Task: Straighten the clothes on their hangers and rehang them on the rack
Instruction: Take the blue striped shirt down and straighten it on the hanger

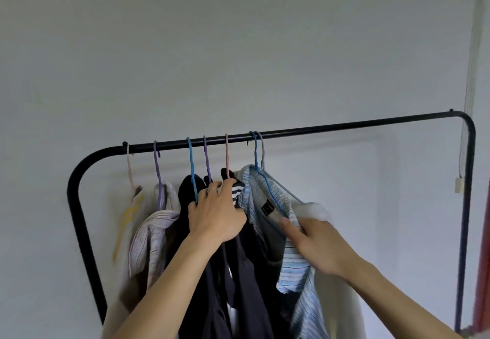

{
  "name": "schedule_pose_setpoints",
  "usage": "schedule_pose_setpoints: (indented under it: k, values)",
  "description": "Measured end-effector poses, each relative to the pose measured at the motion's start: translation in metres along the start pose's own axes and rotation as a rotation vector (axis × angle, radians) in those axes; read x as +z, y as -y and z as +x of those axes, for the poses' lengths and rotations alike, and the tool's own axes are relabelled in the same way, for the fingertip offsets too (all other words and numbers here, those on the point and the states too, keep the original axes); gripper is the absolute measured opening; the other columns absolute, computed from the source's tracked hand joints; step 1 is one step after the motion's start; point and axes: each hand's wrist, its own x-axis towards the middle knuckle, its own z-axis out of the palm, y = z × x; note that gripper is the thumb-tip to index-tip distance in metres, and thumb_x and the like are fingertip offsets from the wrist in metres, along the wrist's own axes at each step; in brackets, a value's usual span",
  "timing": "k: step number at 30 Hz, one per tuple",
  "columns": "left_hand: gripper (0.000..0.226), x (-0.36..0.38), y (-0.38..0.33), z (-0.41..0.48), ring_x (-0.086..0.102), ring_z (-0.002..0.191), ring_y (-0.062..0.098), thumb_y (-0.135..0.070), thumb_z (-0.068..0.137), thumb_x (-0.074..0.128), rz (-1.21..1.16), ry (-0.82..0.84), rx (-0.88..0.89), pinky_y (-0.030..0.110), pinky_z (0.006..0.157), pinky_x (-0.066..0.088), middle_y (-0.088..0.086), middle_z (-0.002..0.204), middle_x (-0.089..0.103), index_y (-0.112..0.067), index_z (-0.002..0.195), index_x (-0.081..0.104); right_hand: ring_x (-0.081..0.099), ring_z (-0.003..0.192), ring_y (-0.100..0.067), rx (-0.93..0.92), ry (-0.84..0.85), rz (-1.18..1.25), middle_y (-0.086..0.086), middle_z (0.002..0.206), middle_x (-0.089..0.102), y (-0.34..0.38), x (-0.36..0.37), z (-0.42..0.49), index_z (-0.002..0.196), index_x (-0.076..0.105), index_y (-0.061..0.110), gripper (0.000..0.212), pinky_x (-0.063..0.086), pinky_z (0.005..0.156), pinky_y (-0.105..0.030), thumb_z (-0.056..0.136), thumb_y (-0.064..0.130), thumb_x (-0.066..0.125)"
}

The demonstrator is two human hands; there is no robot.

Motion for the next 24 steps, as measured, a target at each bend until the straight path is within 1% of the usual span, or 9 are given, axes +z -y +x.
schedule_pose_setpoints:
  k: [1,3,5,9,11,15,19,22,24]
  values:
    - [0.070,-0.001,0.000,-0.001,0.030,0.137,0.026,-0.029,0.084,0.051,0.007,0.007,-0.002,0.048,0.106,0.031,-0.002,0.154,0.028,-0.035,0.148,0.023,0.060,0.074,-0.008,0.007,0.032,0.052,0.005,0.073,0.064,-0.001,0.003,0.001,0.074,0.056,0.020,0.052,0.042,0.067,-0.022,0.098,0.058,0.032]
    - [0.073,-0.002,-0.002,-0.001,0.031,0.137,0.027,-0.024,0.084,0.050,0.034,0.033,-0.008,0.048,0.106,0.032,-0.002,0.156,0.026,-0.033,0.150,0.020,0.058,0.071,-0.013,0.015,-0.016,-0.009,0.007,0.067,0.058,-0.005,0.008,0.010,0.070,0.049,0.021,0.048,0.040,0.067,-0.028,0.100,0.055,0.032]
    - [0.075,-0.003,-0.004,0.000,0.031,0.138,0.029,-0.021,0.084,0.049,0.065,0.053,-0.018,0.049,0.105,0.032,0.000,0.157,0.026,-0.031,0.152,0.017,0.055,0.075,-0.018,0.060,-0.013,-0.065,0.006,0.070,0.056,-0.007,0.009,0.023,0.075,0.049,0.021,0.041,0.037,0.069,-0.030,0.102,0.047,0.032]
    - [0.076,-0.001,-0.009,0.003,0.031,0.138,0.031,-0.021,0.085,0.047,0.087,0.080,-0.047,0.052,0.105,0.031,0.001,0.158,0.027,-0.028,0.153,0.014,0.051,0.065,-0.015,0.135,0.090,0.188,0.004,0.064,0.053,-0.009,0.000,0.056,0.067,0.045,0.021,0.035,0.038,0.067,-0.030,0.099,0.035,0.043]
    - [0.075,0.002,-0.014,0.004,0.032,0.137,0.031,-0.022,0.085,0.047,0.107,0.087,-0.050,0.053,0.104,0.032,0.002,0.156,0.029,-0.027,0.152,0.014,0.047,0.064,-0.016,0.159,0.112,0.291,0.001,0.064,0.051,-0.013,-0.003,0.068,0.065,0.045,0.020,0.034,0.037,0.068,-0.031,0.098,0.030,0.047]
    - [0.078,0.010,-0.018,0.006,0.033,0.134,0.032,-0.022,0.084,0.046,0.143,0.075,-0.061,0.052,0.101,0.033,0.004,0.153,0.036,-0.026,0.153,0.010,0.050,0.079,-0.024,0.272,-0.011,0.419,-0.011,0.082,0.056,-0.034,-0.013,0.079,0.085,0.055,0.010,0.021,0.036,0.072,-0.033,0.097,0.027,0.052]
    - [0.080,0.013,-0.015,0.007,0.030,0.136,0.031,-0.020,0.084,0.045,0.160,0.055,-0.064,0.051,0.103,0.032,0.004,0.155,0.032,-0.029,0.154,0.007,0.054,0.081,-0.026,0.348,-0.165,0.361,-0.011,0.088,0.059,-0.063,-0.039,0.073,0.092,0.057,0.009,0.021,0.039,0.072,-0.032,0.098,0.027,0.049]
    - [0.076,0.013,-0.021,0.005,0.019,0.141,0.035,-0.022,0.085,0.049,0.249,0.031,-0.044,0.054,0.106,0.030,0.007,0.159,0.016,-0.026,0.152,0.013,0.060,0.095,-0.034,0.346,-0.249,0.145,-0.014,0.101,0.066,-0.081,-0.059,0.064,0.097,0.060,0.011,0.032,0.043,0.078,-0.036,0.099,0.038,0.043]
    - [0.071,0.013,-0.029,0.005,0.006,0.144,0.036,-0.024,0.085,0.052,0.372,-0.016,0.004,0.059,0.108,0.025,0.009,0.160,0.003,-0.023,0.149,0.021,0.060,0.096,-0.036,0.337,-0.283,-0.016,-0.014,0.100,0.066,-0.088,-0.071,0.057,0.092,0.055,0.013,0.034,0.042,0.073,-0.036,0.099,0.042,0.040]
